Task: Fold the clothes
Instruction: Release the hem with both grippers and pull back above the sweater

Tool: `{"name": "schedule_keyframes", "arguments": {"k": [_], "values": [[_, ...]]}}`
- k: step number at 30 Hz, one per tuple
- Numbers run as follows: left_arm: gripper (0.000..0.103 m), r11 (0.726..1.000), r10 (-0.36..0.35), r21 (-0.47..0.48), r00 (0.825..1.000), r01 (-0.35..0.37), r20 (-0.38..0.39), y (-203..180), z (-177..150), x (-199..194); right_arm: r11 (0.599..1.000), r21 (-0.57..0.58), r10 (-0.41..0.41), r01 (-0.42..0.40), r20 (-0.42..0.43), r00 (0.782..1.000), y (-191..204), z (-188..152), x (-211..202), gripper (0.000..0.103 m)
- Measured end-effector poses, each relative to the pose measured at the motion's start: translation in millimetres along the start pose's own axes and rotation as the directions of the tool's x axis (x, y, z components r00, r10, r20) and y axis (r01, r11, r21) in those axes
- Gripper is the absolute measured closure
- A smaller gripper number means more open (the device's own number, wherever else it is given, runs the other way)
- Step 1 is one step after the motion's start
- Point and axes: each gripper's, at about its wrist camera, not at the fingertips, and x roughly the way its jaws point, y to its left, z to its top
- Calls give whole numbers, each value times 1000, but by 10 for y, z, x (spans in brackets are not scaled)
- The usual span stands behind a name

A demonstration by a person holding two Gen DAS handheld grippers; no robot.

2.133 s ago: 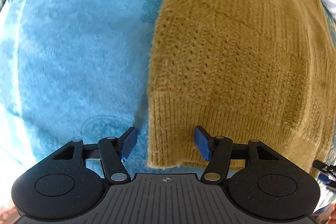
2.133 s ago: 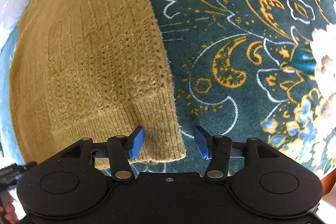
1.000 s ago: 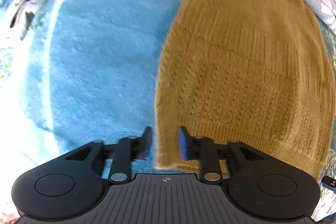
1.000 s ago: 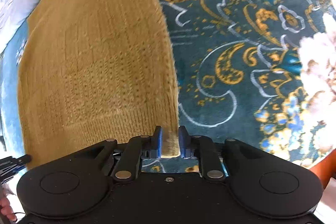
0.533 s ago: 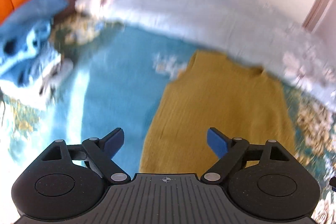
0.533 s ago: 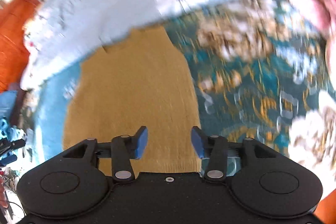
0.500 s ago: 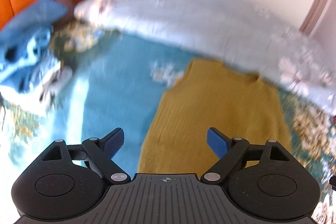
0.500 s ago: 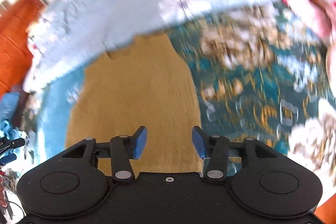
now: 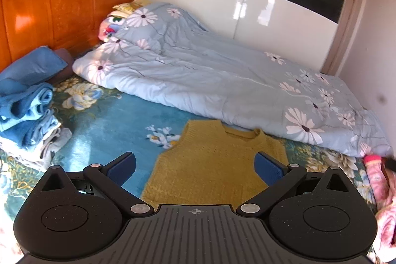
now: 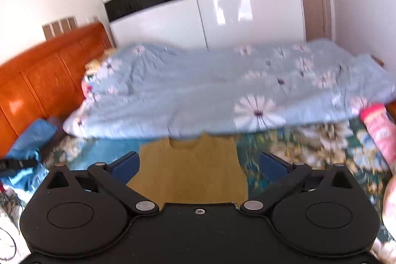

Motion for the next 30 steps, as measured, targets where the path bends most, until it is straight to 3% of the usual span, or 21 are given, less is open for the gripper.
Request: {"name": "schedule_keyframes", "arguments": {"k": [7, 11, 14, 17, 22, 26, 30], "values": [[0, 1000, -1, 19, 1000, 1, 16, -84, 131, 186, 991, 17, 130, -131, 17, 991, 58, 289, 151, 1], [0, 999, -36, 37, 999, 35, 23, -91, 264, 513, 989, 39, 143, -141, -51, 988, 53, 324, 522, 1], [0, 994, -84, 72, 996, 84, -11, -78, 383, 888, 986, 91, 146, -137, -103, 984, 1, 293, 861, 1], [1, 992, -85, 92, 995, 90, -56, -49, 491, 1336, 987, 127, 116, -96, -162, 980, -101, 251, 1260, 1], [1, 981, -124, 132, 985, 139, -119, 3, 616, 2156, 998, 56, 17, 0, -306, 952, -173, 215, 2019, 1], [1, 965, -119, 201, 966, 166, -230, -1, 687, 2910, 999, 11, -27, 33, -353, 935, -242, 226, 2583, 5], [3, 938, -151, 262, 946, 229, -287, -25, 714, 3544, 1000, -23, -26, 18, -412, 911, -341, 219, 3149, 11]]}}
